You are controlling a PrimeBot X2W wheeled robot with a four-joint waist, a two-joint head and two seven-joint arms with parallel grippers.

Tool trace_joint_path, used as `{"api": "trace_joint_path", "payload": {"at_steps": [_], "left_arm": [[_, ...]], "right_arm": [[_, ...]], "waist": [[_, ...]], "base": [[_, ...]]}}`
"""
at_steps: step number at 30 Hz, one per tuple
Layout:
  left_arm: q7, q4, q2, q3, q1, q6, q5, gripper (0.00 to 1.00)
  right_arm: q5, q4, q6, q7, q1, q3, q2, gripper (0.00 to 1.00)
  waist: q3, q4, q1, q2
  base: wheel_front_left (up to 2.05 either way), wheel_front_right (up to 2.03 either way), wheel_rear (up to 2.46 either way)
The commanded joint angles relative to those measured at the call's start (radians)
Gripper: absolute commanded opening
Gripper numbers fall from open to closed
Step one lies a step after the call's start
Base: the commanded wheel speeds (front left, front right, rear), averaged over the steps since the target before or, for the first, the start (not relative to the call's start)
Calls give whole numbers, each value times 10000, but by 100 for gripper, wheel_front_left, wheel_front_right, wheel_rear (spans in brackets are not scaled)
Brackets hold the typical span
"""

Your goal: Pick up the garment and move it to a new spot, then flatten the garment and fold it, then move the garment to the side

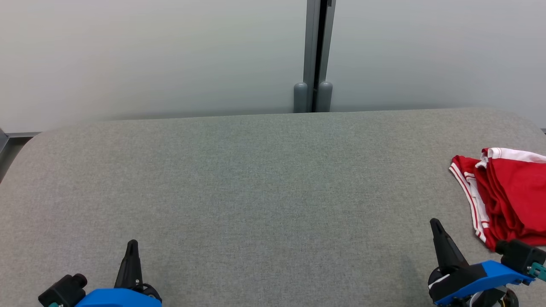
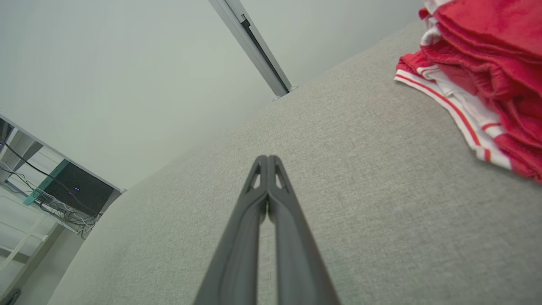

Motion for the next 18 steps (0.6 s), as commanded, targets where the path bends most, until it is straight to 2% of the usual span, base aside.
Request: {"api": "trace_joint_path", "payload": {"at_steps": [1, 18], "left_arm": [[109, -207, 1, 144, -374, -47, -401, 0], [699, -408, -137, 513, -592, -107, -2341, 0]], "right_arm": [[503, -163, 1, 76, -317, -57, -34, 0], [2877, -160, 2, 342, -429, -186, -40, 0]], "waist": [[1, 1, 0, -1], [10, 6, 0, -1]], "base": [[0, 0, 0], [0, 0, 0]]}}
